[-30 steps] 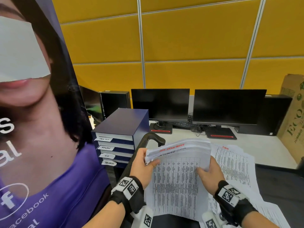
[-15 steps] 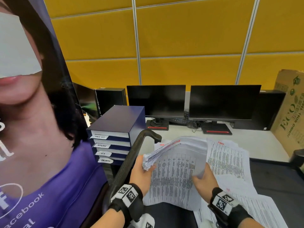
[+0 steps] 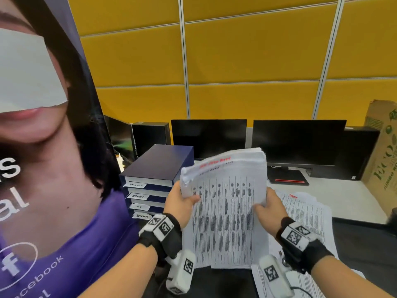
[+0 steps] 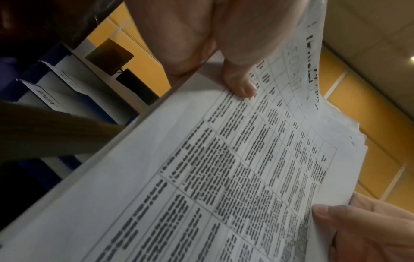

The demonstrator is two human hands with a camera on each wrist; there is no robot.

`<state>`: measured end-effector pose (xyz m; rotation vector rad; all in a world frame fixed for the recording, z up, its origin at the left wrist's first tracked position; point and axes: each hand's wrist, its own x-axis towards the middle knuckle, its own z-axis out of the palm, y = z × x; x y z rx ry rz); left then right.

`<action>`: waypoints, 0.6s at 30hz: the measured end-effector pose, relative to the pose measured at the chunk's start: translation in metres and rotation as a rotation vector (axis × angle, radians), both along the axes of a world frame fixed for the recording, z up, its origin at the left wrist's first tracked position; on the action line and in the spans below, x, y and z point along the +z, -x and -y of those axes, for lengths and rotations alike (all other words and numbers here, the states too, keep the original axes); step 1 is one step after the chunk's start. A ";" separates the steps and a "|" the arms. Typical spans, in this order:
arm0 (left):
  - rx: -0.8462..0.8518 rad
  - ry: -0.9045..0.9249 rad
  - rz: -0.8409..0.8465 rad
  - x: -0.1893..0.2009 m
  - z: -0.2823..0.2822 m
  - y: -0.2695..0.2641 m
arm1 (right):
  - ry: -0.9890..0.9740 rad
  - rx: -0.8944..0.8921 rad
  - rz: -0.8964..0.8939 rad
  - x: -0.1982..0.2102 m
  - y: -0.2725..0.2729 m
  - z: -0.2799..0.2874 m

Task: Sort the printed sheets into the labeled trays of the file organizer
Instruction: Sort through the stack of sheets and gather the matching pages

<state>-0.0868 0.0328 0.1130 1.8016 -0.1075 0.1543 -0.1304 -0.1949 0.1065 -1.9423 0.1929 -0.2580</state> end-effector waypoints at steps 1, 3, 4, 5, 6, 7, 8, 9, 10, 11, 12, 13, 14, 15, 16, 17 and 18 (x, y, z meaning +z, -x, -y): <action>0.016 0.013 0.008 0.007 -0.004 -0.004 | -0.004 0.004 0.016 0.009 -0.003 -0.002; 0.046 0.026 0.019 0.018 -0.011 -0.009 | -0.026 0.022 0.039 0.023 -0.009 -0.004; 0.048 0.026 0.011 0.023 -0.016 -0.011 | -0.040 0.034 0.045 0.028 -0.014 -0.005; 0.042 0.014 -0.007 0.026 -0.022 -0.012 | -0.049 0.046 0.055 0.032 -0.019 -0.007; 0.018 0.002 -0.028 0.027 -0.027 -0.012 | -0.057 0.049 0.059 0.035 -0.023 -0.009; -0.006 -0.002 -0.057 0.028 -0.033 -0.011 | -0.076 0.059 0.067 0.039 -0.028 -0.012; -0.036 -0.016 -0.085 0.028 -0.040 -0.008 | -0.098 0.069 0.071 0.041 -0.034 -0.015; -0.064 -0.053 -0.111 0.025 -0.047 -0.006 | -0.114 0.073 0.071 0.043 -0.039 -0.019; -0.078 -0.100 -0.128 0.021 -0.056 -0.004 | -0.124 0.074 0.065 0.046 -0.045 -0.023; -0.079 -0.127 -0.137 0.017 -0.065 -0.002 | -0.149 0.086 0.057 0.048 -0.049 -0.029; -0.063 -0.118 -0.137 0.012 -0.074 -0.001 | -0.181 0.101 0.042 0.049 -0.056 -0.036; -0.029 -0.098 -0.134 0.008 -0.084 -0.001 | -0.201 0.121 0.023 0.049 -0.064 -0.045; 0.016 -0.083 -0.128 0.006 -0.093 -0.002 | -0.206 0.137 0.003 0.049 -0.072 -0.056; 0.075 -0.072 -0.127 0.005 -0.104 -0.003 | -0.202 0.158 -0.017 0.049 -0.079 -0.069; 0.129 -0.064 -0.133 0.004 -0.115 -0.006 | -0.200 0.180 -0.039 0.049 -0.085 -0.083; 0.173 -0.066 -0.142 0.003 -0.124 -0.008 | -0.201 0.203 -0.054 0.051 -0.089 -0.097; 0.207 -0.077 -0.146 0.001 -0.137 -0.012 | -0.194 0.222 -0.063 0.051 -0.095 -0.112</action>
